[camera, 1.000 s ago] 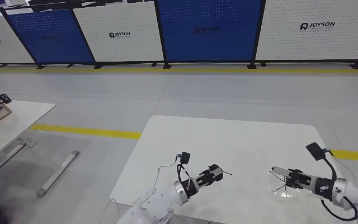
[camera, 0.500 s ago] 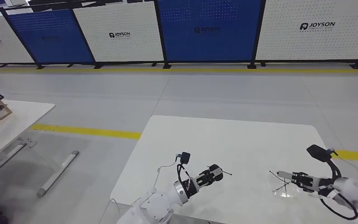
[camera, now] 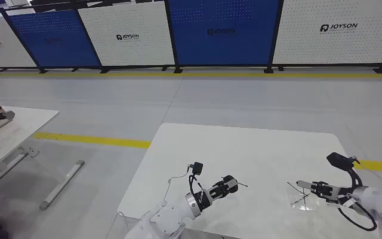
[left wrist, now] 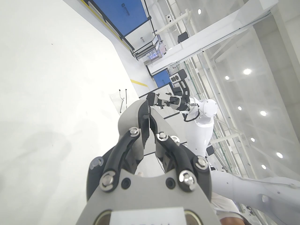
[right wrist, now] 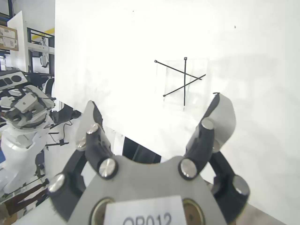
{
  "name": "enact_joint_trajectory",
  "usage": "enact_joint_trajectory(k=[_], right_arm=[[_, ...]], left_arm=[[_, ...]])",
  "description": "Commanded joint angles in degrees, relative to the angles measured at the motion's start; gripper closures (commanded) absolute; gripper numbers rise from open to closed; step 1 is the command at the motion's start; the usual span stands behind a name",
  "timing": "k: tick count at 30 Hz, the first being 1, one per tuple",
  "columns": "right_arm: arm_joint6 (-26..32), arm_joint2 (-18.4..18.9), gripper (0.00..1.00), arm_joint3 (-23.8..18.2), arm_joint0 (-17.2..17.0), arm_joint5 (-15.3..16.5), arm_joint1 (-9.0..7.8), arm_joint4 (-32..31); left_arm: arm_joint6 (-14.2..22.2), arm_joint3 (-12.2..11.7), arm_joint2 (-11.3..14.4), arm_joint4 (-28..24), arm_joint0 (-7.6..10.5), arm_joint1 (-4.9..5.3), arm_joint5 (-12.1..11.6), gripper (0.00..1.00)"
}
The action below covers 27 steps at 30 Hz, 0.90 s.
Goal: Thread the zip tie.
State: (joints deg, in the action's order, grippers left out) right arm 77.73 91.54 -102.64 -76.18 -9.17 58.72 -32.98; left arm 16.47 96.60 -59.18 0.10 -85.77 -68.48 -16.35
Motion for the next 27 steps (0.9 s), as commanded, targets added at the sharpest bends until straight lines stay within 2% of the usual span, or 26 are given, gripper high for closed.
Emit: enact_joint_trajectory(k=[1, 4, 9, 17, 20, 24, 27], right_arm=[[1.9, -2.7, 0.0, 0.2, 1.4, -0.1, -0.36, -4.2], [1.9, -7.0, 0.0, 1.7, 4.3, -1.9, -0.67, -7.8], [1.9, -13.6, 0.0, 7.4, 9.4, -3.0, -1.46, -7.4], [1.9, -13.6, 0.0, 7.4, 9.4, -3.0, -1.46, -7.4], [-0.5, -13.3, 0.0, 7.4, 8.4, -0.8, -1.52, -6.4], [-0.5, -12.1, 0.0, 5.8, 6.9, 1.5, -1.89, -5.6], [-0.3, -10.8, 0.0, 3.3, 5.1, 1.6, -2.29, -6.9]], left_arm=[[0.0, 0.0, 0.0, 0.0, 0.0, 0.0, 0.0, 1.0], [0.0, 0.0, 0.0, 0.0, 0.0, 0.0, 0.0, 1.0], [0.0, 0.0, 0.0, 0.0, 0.0, 0.0, 0.0, 1.0], [0.0, 0.0, 0.0, 0.0, 0.0, 0.0, 0.0, 1.0], [0.0, 0.0, 0.0, 0.0, 0.0, 0.0, 0.0, 1.0], [0.0, 0.0, 0.0, 0.0, 0.0, 0.0, 0.0, 1.0], [0.0, 0.0, 0.0, 0.0, 0.0, 0.0, 0.0, 1.0]])
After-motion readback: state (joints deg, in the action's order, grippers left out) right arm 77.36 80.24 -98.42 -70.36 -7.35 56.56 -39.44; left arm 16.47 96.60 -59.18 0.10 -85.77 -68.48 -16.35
